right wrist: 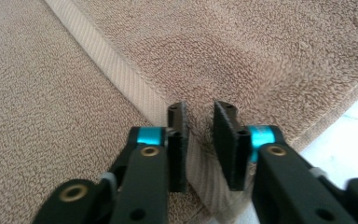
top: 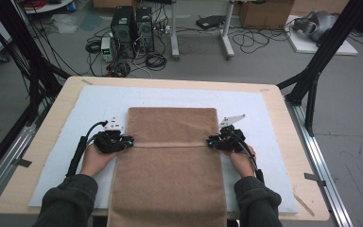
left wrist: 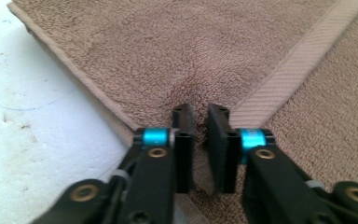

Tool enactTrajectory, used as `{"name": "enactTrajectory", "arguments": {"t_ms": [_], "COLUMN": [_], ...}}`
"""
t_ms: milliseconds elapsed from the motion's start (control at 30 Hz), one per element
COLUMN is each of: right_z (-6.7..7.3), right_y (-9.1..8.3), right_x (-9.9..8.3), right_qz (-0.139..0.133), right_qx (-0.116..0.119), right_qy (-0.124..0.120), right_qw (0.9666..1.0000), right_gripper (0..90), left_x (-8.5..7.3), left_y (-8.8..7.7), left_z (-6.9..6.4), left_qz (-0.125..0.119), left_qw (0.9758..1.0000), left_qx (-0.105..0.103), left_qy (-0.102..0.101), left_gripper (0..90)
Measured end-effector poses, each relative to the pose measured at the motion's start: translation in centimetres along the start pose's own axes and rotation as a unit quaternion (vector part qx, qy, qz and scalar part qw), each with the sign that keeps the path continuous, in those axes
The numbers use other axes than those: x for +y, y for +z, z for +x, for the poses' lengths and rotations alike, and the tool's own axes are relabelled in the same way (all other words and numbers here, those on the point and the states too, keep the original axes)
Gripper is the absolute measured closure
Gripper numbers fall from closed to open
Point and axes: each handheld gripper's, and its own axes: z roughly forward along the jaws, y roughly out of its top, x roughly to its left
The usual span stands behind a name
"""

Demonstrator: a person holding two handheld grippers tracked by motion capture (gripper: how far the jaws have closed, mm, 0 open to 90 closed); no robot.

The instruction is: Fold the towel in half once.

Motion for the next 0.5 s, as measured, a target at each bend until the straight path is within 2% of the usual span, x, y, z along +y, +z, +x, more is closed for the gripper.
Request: {"name": "enactTrajectory", "arguments": {"t_ms": [100,167,400,500], "right_z": [0.1,0.1,0.2,0.5], "right_y": [-0.1,-0.2,-1.5,-2.1], "right_x": [0.2,0.4,0.9,1.4], "right_qz": [0.002,0.001,-0.024,-0.031], "right_qx": [0.000,-0.001,0.012,0.014], "right_qy": [-0.008,-0.014,-0.004,-0.013], "right_qw": [1.0000,0.9999,0.9996,0.9993], "right_gripper": [84.0,84.4,84.4,84.4], "left_x": [0.1,0.1,0.6,0.6], "left_y": [-0.1,-0.4,-2.2,-2.9], "left_z": [0.0,0.1,0.6,0.6], "left_qz": [-0.005,-0.010,-0.049,-0.054], "left_qw": [1.0000,0.9999,0.9984,0.9981], "left_qx": [0.000,-0.003,-0.010,-0.011], "left_qy": [-0.006,-0.009,-0.026,-0.026], "left_gripper": [84.8,85.0,85.2,85.1]}}
